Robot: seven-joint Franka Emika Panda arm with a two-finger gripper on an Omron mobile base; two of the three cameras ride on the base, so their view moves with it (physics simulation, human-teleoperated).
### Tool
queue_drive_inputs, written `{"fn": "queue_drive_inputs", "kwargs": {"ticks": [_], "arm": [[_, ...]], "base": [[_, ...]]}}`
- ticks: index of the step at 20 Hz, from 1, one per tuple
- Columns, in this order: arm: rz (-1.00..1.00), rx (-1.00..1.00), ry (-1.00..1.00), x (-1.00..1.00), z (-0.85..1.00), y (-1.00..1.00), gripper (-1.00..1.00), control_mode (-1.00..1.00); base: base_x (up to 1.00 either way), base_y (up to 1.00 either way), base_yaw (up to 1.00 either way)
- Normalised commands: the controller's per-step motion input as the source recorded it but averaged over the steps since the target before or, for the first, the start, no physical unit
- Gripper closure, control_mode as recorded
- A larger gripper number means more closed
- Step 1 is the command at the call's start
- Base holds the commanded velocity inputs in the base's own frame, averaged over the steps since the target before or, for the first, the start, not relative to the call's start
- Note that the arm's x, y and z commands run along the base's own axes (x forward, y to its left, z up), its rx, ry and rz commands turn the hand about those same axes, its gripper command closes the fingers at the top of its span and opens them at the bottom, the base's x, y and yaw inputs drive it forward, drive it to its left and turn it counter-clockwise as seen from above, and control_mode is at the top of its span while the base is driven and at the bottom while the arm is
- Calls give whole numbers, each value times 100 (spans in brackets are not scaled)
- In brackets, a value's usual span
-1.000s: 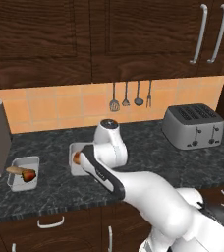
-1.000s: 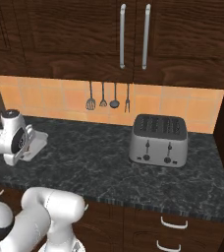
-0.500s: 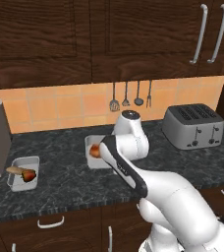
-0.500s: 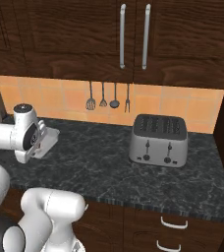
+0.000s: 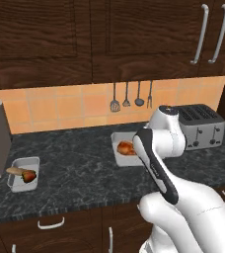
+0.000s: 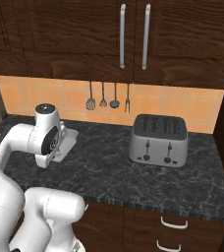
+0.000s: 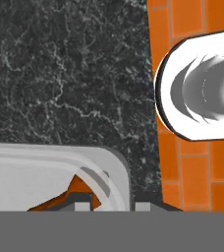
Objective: Take the meat container that has the chicken drumstick and place it on the second highest rack of the freezer. Then take the vegetable container that has the sweet potato and bell pepper and place it on the highest rack of the freezer.
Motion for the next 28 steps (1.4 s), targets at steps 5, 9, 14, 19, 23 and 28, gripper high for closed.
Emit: {"fn": "queue_drive_inputs", "kwargs": {"ticks": [5,9,14,19,23,28], "arm": [[0,-2,1,-6,23,-87,100,-100],[0,-5,0,0,38,-61,100,-100],[0,-8,0,-4,34,-2,100,-100],[0,-5,1,-30,29,15,100,-100],[0,-2,0,-56,28,24,100,-100],[0,0,0,-28,31,-11,100,-100]], "base": [[0,0,0],[0,0,0],[0,0,0],[0,0,0],[0,0,0],[0,0,0]]}}
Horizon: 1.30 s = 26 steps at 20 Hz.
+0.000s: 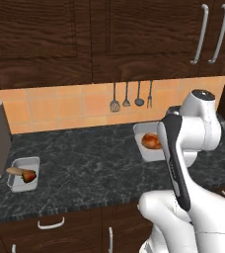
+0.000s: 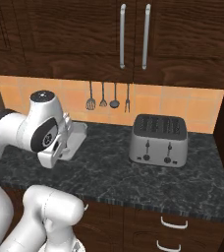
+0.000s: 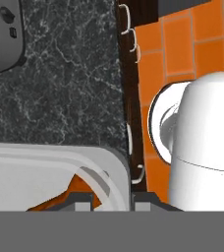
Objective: Take the meat container that has the chicken drumstick and place it on the second highest rack of the freezer. Then take the vegetable container that has the sweet potato and bell pepper and place it on the highest rack of the freezer.
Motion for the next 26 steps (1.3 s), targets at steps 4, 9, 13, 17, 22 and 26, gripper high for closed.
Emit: {"fn": "queue_drive_inputs", "kwargs": {"ticks": [4,9,13,17,22,26], "arm": [[3,0,0,-12,36,-2,100,-100],[0,0,0,-23,35,5,100,-100],[0,0,0,-28,34,2,100,-100],[0,0,0,-41,21,0,100,-100],[0,0,0,0,0,0,100,100],[0,0,0,0,0,0,100,100]], "base": [[0,0,0],[0,0,0],[0,0,0],[0,0,0],[-79,28,-2],[-42,97,-33]]}}
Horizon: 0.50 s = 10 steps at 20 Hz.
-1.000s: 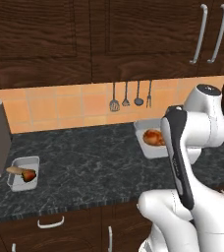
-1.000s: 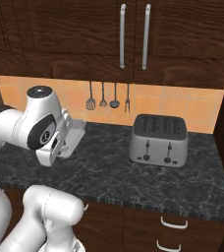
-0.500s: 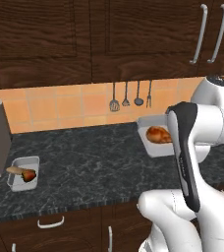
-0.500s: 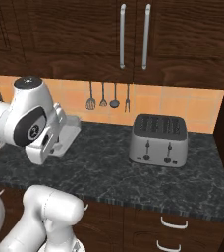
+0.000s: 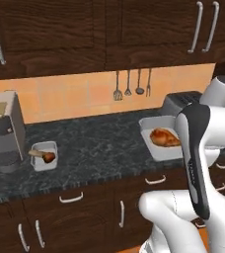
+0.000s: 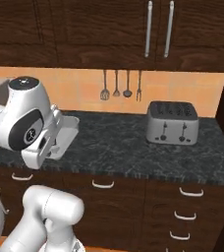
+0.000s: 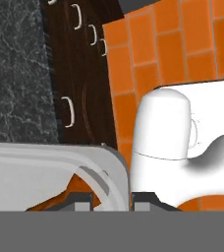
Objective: Take the meat container that has the chicken drumstick and place it on the second highest rack of the freezer. Then take the vegetable container that has the sweet potato and bell pepper and place it on the highest rack of the freezer.
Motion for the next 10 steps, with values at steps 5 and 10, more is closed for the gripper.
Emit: {"fn": "queue_drive_inputs", "kwargs": {"ticks": [5,10], "arm": [[0,0,0,0,0,0,100,100],[0,0,0,0,0,0,100,100]], "base": [[0,87,-68],[4,49,-86]]}}
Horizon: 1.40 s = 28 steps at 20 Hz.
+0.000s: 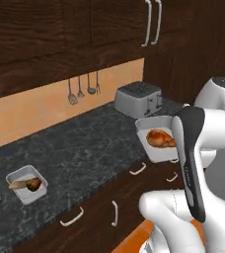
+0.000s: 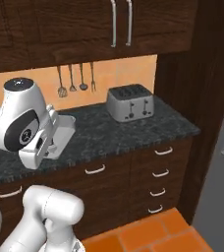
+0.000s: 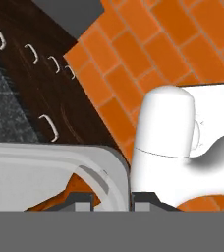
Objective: Take the meat container that has the chicken drumstick and place it on the second highest rack of the freezer. Then take the vegetable container that has the sweet potato and bell pepper and place it on the highest rack of the freezer.
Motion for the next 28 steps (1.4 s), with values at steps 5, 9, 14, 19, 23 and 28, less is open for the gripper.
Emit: {"fn": "queue_drive_inputs", "kwargs": {"ticks": [5,9,14,19,23,28], "arm": [[0,0,0,0,0,0,100,100],[0,0,0,0,0,0,100,100],[0,0,0,0,0,0,100,100],[0,0,0,0,0,0,100,100],[0,0,0,0,0,0,100,100],[0,0,0,0,0,0,100,100]], "base": [[4,28,-94],[0,15,-97],[22,-7,-81],[78,-76,-36],[61,-99,-10],[67,-70,-6]]}}
